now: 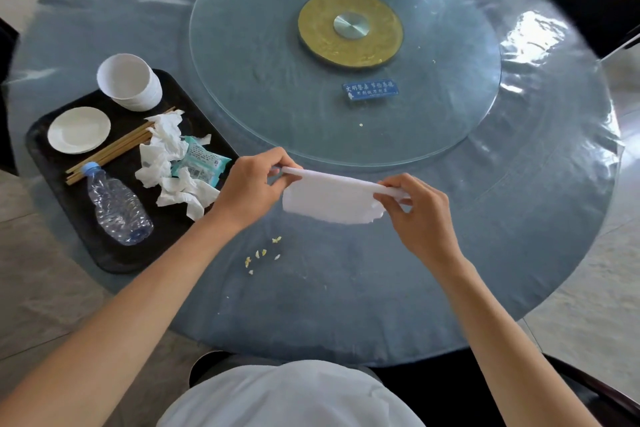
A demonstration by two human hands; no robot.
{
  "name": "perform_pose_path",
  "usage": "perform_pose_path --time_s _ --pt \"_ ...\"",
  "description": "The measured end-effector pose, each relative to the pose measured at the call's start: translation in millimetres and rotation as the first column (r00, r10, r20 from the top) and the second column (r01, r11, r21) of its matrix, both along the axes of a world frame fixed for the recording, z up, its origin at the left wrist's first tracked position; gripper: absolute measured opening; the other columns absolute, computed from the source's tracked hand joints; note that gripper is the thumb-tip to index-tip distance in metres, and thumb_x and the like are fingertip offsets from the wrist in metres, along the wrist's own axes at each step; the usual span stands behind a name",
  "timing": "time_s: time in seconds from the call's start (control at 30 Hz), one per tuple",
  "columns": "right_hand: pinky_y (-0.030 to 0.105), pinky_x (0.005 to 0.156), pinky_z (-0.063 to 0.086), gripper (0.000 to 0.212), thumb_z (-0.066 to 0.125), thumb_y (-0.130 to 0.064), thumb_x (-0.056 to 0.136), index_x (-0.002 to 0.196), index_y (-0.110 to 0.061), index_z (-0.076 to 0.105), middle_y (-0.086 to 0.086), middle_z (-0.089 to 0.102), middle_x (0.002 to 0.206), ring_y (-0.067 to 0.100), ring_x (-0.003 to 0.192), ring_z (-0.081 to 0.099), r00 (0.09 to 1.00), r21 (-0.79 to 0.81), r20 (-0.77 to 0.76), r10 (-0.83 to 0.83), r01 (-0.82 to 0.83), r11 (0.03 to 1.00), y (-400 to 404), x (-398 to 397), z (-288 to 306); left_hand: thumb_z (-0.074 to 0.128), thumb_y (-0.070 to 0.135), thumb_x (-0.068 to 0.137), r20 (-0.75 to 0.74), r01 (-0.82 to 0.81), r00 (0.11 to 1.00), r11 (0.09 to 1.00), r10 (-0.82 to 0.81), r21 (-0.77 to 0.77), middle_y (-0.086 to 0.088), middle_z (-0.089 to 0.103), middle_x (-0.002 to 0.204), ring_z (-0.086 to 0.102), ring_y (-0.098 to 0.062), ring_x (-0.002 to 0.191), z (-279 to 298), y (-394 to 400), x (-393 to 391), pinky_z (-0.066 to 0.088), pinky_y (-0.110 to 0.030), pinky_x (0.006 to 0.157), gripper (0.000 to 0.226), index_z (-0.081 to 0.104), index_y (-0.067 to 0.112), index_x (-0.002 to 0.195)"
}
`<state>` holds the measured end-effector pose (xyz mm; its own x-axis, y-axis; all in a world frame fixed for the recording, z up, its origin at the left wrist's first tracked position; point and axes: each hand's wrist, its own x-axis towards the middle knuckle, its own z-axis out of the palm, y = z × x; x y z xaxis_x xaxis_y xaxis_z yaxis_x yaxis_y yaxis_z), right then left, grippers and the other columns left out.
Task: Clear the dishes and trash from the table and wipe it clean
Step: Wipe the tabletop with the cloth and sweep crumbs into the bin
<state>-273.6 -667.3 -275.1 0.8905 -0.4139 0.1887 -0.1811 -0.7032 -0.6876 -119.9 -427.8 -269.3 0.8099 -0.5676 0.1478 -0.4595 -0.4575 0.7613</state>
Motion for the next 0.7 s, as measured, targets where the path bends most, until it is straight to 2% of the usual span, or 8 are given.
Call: perform_pose_path --time_s 0.1,0.27,0.33,0.4,0.5,0.57,0.63,0.7 --pt "0.029 0.082 0.055 0.025 0.083 -0.001 0.085 0.102 -0.018 0.074 -0.008 0.076 0.103 0.016 0.092 0.071 0.997 -0.040 0.068 -0.018 0.021 0.999 -2.0 -16.9 -17.7 0.079 0.003 0.085 0.002 0.064 0.998 0.995 -0.064 -0.079 0.002 0.079 0.102 0.074 -0.012 0.100 -15.9 -1.2 -10.1 0.057 -0.028 0.091 0.013 0.071 0.012 0.092" --pt "0.041 0.083 0.058 0.022 0.080 -0.009 0.087 0.106 -0.020 0.077 -0.007 0.077 0.112 0.024 0.104 0.073 0.933 -0.021 -0.359 -0.027 0.021 1.000 13.4 -63.5 -74.9 0.068 0.005 0.090 -0.285 0.252 0.943 0.930 -0.173 0.269 0.006 0.076 0.115 0.074 -0.023 0.102 -81.2 12.4 -43.7 0.057 -0.039 0.086 0.010 0.070 0.009 0.099" --pt "0.038 0.079 0.057 0.018 0.077 -0.016 0.092 0.108 -0.022 0.075 -0.011 0.076 0.109 0.022 0.098 0.072 0.895 0.037 -0.445 0.007 0.010 0.999 13.5 -73.1 -90.8 0.063 0.014 0.095 -0.367 0.329 0.908 0.888 -0.203 0.323 0.008 0.073 0.124 0.070 -0.024 0.105 -98.2 14.0 -52.2 0.055 -0.038 0.082 0.005 0.059 0.012 0.096" --pt "0.029 0.070 0.052 0.017 0.074 -0.017 0.093 0.104 -0.028 0.070 -0.019 0.072 0.094 0.011 0.078 0.067 0.911 0.171 -0.409 0.060 0.012 0.985 5.3 -72.7 -97.6 0.058 0.025 0.100 -0.402 0.360 0.889 0.878 -0.220 0.316 0.006 0.075 0.115 0.069 -0.020 0.090 -106.1 10.2 -51.3 0.052 -0.038 0.075 0.015 0.045 0.025 0.094" --pt "0.021 0.056 0.043 0.016 0.065 -0.026 0.097 0.101 -0.041 0.060 -0.012 0.067 0.087 0.010 0.060 0.049 0.917 0.387 -0.392 0.075 0.090 0.918 -12.3 -54.9 -97.4 0.054 0.031 0.103 -0.441 0.337 0.879 0.891 -0.181 0.306 0.000 0.062 0.079 0.054 -0.010 0.060 -109.7 -4.5 -34.3 0.044 -0.030 0.057 0.014 0.041 0.033 0.098" --pt "0.021 0.058 0.047 0.021 0.063 -0.029 0.100 0.106 -0.048 0.057 -0.002 0.070 0.091 0.014 0.069 0.059 0.906 0.429 -0.423 0.014 0.187 0.883 -21.9 -35.4 -103.0 0.054 0.031 0.102 -0.446 0.246 0.890 0.924 -0.095 0.293 0.003 0.056 0.072 0.050 -0.008 0.057 -114.7 -21.2 -20.0 0.038 -0.024 0.054 0.011 0.043 0.027 0.101" --pt "0.016 0.060 0.050 0.024 0.063 -0.029 0.101 0.114 -0.048 0.055 -0.001 0.070 0.095 0.011 0.078 0.066 0.893 0.440 -0.447 -0.058 0.276 0.854 -25.6 -15.4 -114.1 0.055 0.029 0.102 -0.438 0.137 0.899 0.947 0.004 0.289 0.003 0.054 0.070 0.049 -0.008 0.058 -122.2 -39.4 -9.9 0.039 -0.032 0.057 0.011 0.046 0.022 0.103" --pt "0.021 0.066 0.053 0.031 0.064 -0.029 0.100 0.128 -0.038 0.054 -0.004 0.067 0.105 0.011 0.090 0.068 0.869 0.421 -0.478 -0.126 0.352 0.836 -24.8 0.9 -126.0 0.056 0.025 0.101 -0.426 0.069 0.900 0.940 0.086 0.334 -0.003 0.061 0.080 0.059 -0.019 0.071 -132.9 -54.0 -6.3 0.043 -0.036 0.063 0.017 0.049 0.017 0.114"
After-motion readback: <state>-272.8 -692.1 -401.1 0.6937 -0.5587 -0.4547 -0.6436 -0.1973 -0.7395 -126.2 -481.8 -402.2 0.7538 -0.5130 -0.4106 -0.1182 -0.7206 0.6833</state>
